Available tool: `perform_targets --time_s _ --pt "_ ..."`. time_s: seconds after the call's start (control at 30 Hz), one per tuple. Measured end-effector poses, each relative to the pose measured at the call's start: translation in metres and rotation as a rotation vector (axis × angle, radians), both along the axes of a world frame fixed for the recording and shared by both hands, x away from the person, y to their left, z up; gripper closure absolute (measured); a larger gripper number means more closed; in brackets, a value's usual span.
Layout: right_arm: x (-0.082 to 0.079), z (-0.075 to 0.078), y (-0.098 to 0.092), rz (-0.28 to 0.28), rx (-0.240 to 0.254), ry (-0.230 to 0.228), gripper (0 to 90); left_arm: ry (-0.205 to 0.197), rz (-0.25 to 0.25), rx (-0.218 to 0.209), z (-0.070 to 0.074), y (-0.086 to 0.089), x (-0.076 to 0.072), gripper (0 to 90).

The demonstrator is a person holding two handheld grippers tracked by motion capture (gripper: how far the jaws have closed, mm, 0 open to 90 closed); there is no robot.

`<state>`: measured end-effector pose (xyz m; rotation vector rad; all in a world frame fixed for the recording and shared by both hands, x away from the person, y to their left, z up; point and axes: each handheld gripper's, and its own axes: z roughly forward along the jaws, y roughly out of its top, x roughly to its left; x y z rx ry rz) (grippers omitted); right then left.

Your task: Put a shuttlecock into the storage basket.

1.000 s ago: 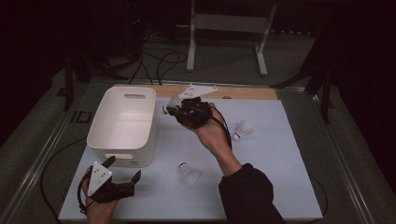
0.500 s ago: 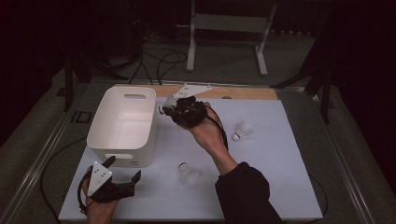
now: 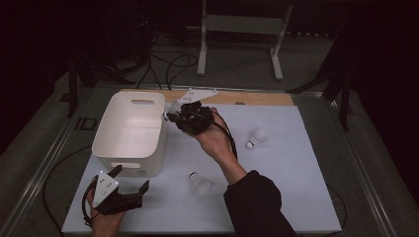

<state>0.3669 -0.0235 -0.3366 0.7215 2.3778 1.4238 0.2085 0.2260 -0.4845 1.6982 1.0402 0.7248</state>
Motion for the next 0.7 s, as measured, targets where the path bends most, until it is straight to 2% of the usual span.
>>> perform_targets --time_s 0.7 --pt "0.002 0.000 0.017 0.014 0.004 -0.008 85.6 0.000 0.000 -0.003 0.000 0.000 0.000 0.0"
